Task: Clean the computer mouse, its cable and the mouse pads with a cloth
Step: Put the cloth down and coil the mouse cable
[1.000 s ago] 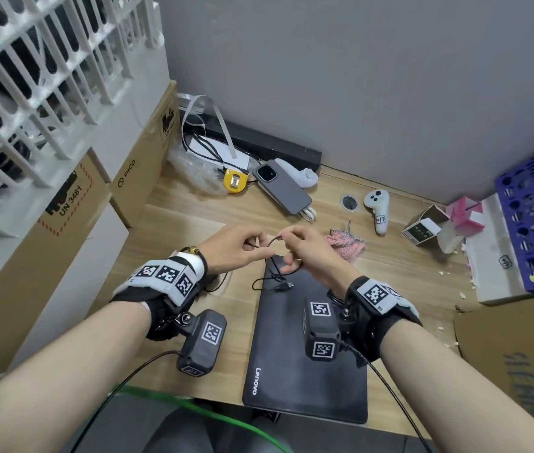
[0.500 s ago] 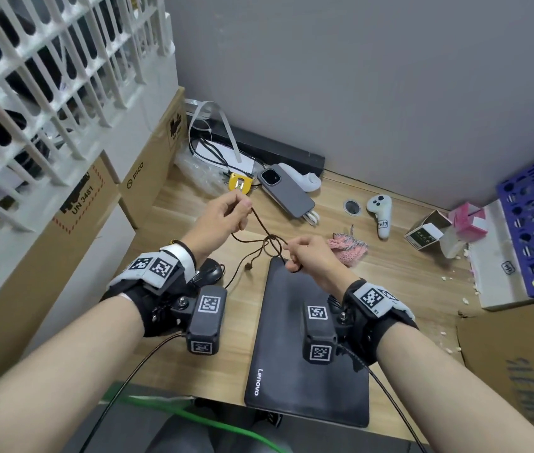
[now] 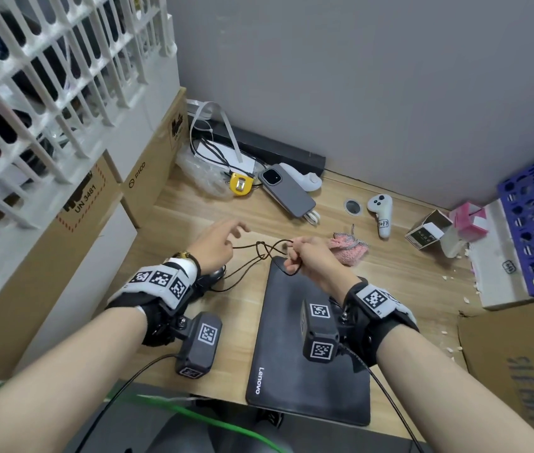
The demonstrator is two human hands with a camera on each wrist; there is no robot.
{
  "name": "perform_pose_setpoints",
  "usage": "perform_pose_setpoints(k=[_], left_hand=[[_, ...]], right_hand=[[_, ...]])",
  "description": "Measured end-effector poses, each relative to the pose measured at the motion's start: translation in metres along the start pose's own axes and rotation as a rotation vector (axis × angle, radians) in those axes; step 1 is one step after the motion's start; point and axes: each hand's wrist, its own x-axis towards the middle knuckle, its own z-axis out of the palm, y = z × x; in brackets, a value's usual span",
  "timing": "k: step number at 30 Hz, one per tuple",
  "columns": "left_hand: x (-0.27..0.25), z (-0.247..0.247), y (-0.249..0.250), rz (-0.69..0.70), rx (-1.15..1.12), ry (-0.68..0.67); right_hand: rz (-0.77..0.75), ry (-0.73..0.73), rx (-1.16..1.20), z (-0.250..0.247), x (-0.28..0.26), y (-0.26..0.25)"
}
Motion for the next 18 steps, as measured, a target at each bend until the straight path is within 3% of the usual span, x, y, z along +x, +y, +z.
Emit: perform_pose_setpoints(k=[4,11,15,18], left_hand=[[0.004,0.003,0.01,0.229,0.191,-0.146],[0.0,-0.004,0.037,0.258,0.404,-0.42],[-0.004,-0.002,0.031,0.352,0.392,-0.38],[-0.003,-0.002,0.031,0.359,0.123,-0.274]], right_hand=[[0.02,-0.057,-0.01,0.004,-0.004,-0.002],[0.042,-0.091,-0.065,0.005,-0.006,0.002],[0.021,-0.052,-0.058,0.001,-0.004,0.002],[0.004,-0.006,-0.079,-0.004,-0.002,0.005]])
